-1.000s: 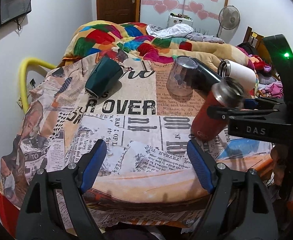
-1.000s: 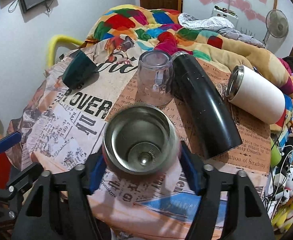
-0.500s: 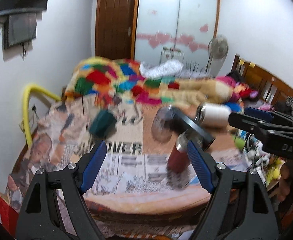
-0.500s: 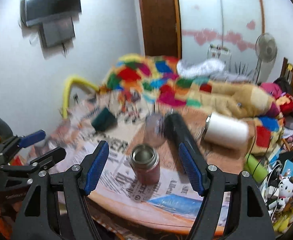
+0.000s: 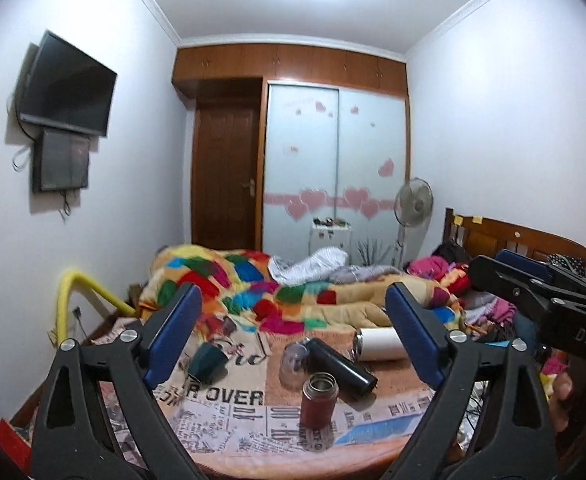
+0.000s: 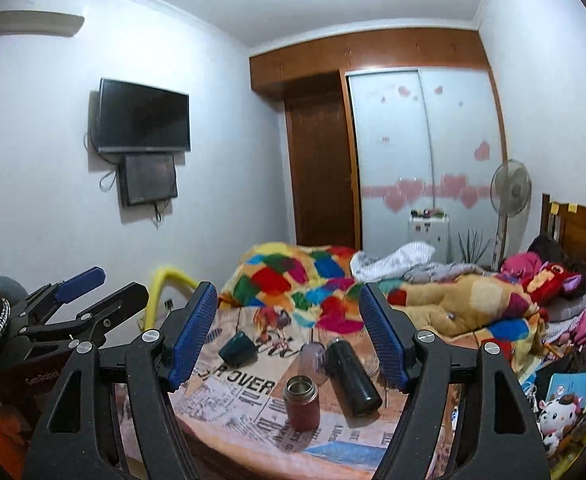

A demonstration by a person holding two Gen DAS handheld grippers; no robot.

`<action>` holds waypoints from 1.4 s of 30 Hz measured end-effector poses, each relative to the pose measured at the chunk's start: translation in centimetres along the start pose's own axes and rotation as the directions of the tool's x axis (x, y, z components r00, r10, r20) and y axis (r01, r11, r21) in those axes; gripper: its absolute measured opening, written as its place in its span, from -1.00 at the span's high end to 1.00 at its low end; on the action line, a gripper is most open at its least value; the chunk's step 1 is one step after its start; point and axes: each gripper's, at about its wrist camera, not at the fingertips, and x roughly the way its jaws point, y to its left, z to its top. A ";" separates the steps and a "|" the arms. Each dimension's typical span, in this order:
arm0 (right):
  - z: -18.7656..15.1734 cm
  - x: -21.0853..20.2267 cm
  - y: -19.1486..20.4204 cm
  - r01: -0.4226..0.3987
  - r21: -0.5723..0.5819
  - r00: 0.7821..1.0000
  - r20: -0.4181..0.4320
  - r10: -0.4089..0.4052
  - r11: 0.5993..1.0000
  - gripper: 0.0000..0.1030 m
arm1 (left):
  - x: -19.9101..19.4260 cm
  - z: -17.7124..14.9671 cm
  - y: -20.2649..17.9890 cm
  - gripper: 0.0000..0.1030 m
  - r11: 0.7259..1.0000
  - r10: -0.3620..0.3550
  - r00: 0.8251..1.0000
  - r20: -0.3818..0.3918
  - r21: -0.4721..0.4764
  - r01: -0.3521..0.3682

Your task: Flip cup upright

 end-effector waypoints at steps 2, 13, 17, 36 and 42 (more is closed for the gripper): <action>-0.2 -0.5 0.3 0.017 -0.007 1.000 0.023 -0.016 1.000 -0.49 | -0.6 -0.3 -0.3 -0.89 1.000 0.025 1.000 0.011 0.001 -0.025; -1.5 -1.1 -0.2 0.079 -0.016 0.996 0.029 -0.079 0.997 -1.00 | -1.7 -1.2 -1.1 -0.99 0.998 0.066 0.998 0.003 -0.002 -0.066; -1.8 -1.6 -0.6 0.068 -0.010 0.998 0.017 -0.067 0.998 -1.00 | -1.9 -1.2 -1.3 -0.99 0.997 0.075 0.997 0.003 -0.003 -0.075; -2.3 -2.4 -0.4 0.066 -0.018 0.998 -0.005 -0.066 0.998 -1.00 | -1.9 -1.8 -1.3 -1.00 0.997 0.081 0.996 -0.021 -0.006 -0.081; -2.3 -2.4 -0.3 0.066 -0.021 0.998 -0.009 -0.066 0.998 -1.00 | -1.9 -1.9 -1.3 -1.00 0.997 0.081 0.996 -0.023 -0.005 -0.081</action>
